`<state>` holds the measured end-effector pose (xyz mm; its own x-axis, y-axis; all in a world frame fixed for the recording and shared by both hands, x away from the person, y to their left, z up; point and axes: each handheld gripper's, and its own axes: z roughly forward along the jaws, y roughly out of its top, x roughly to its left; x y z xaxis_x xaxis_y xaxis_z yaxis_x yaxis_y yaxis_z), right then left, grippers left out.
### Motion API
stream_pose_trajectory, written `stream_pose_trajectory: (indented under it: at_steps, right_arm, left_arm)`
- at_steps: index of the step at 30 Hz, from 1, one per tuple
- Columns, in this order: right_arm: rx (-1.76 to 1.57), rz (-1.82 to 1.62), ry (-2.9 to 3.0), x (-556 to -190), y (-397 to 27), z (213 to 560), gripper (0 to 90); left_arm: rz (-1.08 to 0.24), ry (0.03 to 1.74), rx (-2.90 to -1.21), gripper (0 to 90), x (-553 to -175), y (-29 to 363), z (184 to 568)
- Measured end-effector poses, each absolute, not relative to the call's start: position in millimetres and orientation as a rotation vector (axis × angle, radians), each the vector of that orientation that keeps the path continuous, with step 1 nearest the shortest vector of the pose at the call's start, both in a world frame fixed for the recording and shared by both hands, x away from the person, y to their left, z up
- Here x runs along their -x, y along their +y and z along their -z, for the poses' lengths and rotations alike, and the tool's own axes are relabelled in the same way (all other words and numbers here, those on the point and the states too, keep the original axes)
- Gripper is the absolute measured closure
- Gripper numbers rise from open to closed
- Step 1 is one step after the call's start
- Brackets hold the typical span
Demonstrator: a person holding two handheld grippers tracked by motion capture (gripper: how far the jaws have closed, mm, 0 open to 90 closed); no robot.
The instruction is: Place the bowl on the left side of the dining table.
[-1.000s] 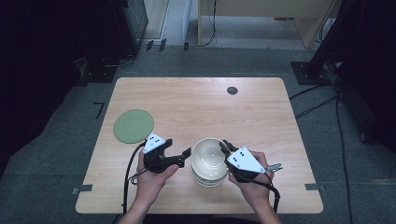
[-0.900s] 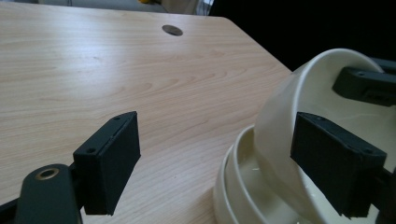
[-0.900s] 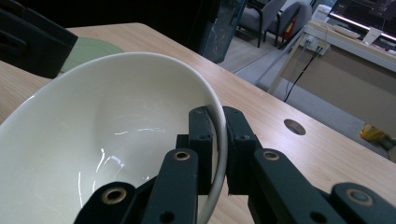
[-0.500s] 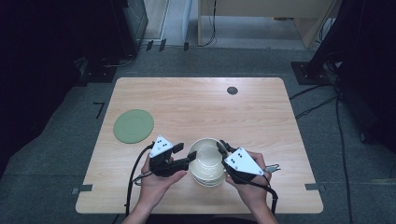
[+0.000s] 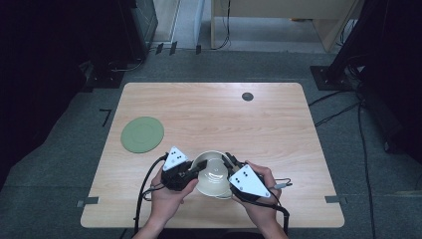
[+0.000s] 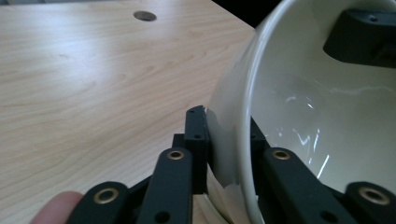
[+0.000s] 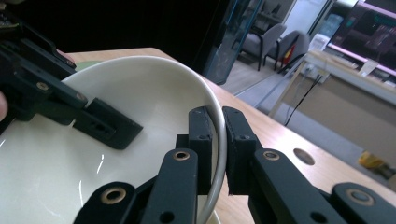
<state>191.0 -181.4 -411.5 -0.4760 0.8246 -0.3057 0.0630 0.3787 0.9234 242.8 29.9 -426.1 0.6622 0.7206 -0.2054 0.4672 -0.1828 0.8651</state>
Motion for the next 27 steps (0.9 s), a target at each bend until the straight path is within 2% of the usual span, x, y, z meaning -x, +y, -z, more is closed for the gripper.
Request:
stream_pose_trajectory:
  at_steps: [13,14,17,20,23,24,27]
  right_arm:
    - [-0.796,-1.236,1.765,-186.4,-174.6,408.1,81.6]
    - [-0.809,-1.260,1.761,-186.7,-176.1,406.8,78.1]
    - [-0.852,-1.319,1.744,-187.7,-181.2,402.1,60.0]
    - [-0.965,-1.374,1.721,-190.6,-187.7,396.0,32.6]
    - [-1.040,-1.484,1.736,-193.9,-197.1,390.7,24.0]
    - [-1.051,-1.492,1.727,-194.2,-199.6,389.5,24.6]
    - [-1.062,-1.480,1.710,-195.2,-207.1,387.8,18.8]
  left_arm:
    - [-0.333,0.925,-1.767,84.1,-241.4,40.7,421.8]
    - [-0.339,0.930,-1.759,84.2,-241.8,42.2,421.3]
    - [-0.344,0.949,-1.731,84.2,-244.7,50.6,419.4]
    - [-0.349,0.973,-1.702,84.2,-248.3,60.5,417.6]
    - [-0.371,0.989,-1.686,84.2,-250.9,68.6,416.1]
    - [-0.374,0.997,-1.677,84.2,-251.8,71.4,415.7]
    - [-0.384,1.015,-1.654,84.2,-254.9,80.3,414.6]
